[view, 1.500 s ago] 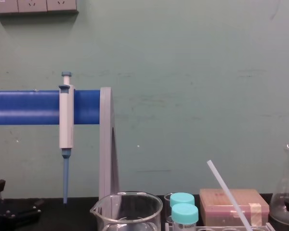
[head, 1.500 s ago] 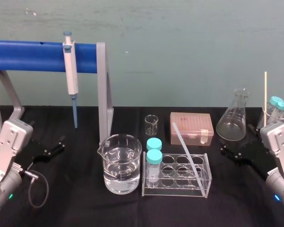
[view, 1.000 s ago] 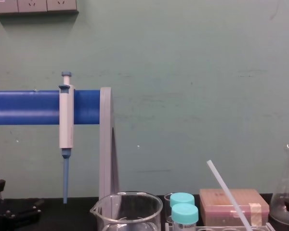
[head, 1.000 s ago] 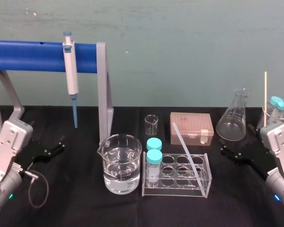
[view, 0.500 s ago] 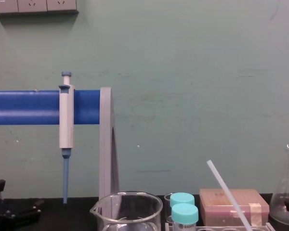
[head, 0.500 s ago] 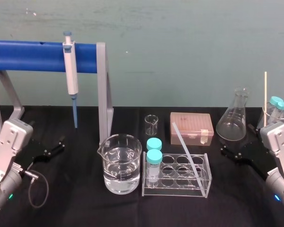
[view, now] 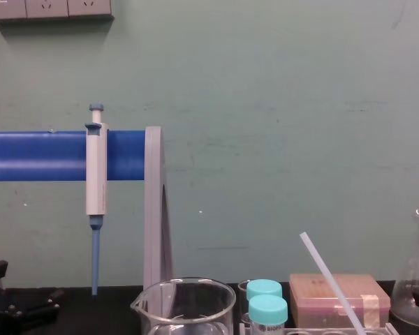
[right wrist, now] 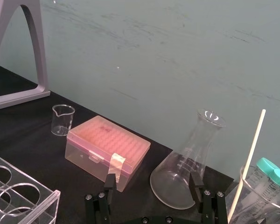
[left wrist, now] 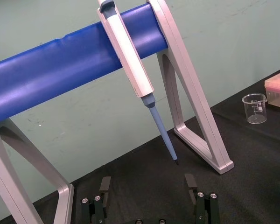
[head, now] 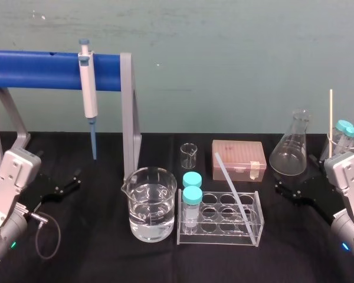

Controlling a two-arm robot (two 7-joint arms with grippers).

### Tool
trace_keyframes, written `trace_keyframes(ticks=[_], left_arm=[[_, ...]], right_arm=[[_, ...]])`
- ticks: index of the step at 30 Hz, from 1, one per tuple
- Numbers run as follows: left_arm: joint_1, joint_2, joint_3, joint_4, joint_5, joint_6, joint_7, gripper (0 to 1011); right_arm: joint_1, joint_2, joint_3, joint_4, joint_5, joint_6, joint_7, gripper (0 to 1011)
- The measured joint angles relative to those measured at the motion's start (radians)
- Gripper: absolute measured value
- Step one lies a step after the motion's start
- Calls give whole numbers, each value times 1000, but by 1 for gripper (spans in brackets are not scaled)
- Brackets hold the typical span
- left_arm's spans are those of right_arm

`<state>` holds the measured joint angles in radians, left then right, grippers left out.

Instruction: Pick up the stirring rod with one hand, then place it down.

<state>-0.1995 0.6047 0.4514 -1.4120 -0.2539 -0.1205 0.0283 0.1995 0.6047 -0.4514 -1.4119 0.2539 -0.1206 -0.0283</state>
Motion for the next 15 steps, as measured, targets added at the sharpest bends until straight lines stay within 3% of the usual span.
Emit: trace_keyframes(ticks=[15], left_arm=[[0,0,0,0,0,0,0,1000]], right_arm=[[0,0,0,0,0,0,0,1000]])
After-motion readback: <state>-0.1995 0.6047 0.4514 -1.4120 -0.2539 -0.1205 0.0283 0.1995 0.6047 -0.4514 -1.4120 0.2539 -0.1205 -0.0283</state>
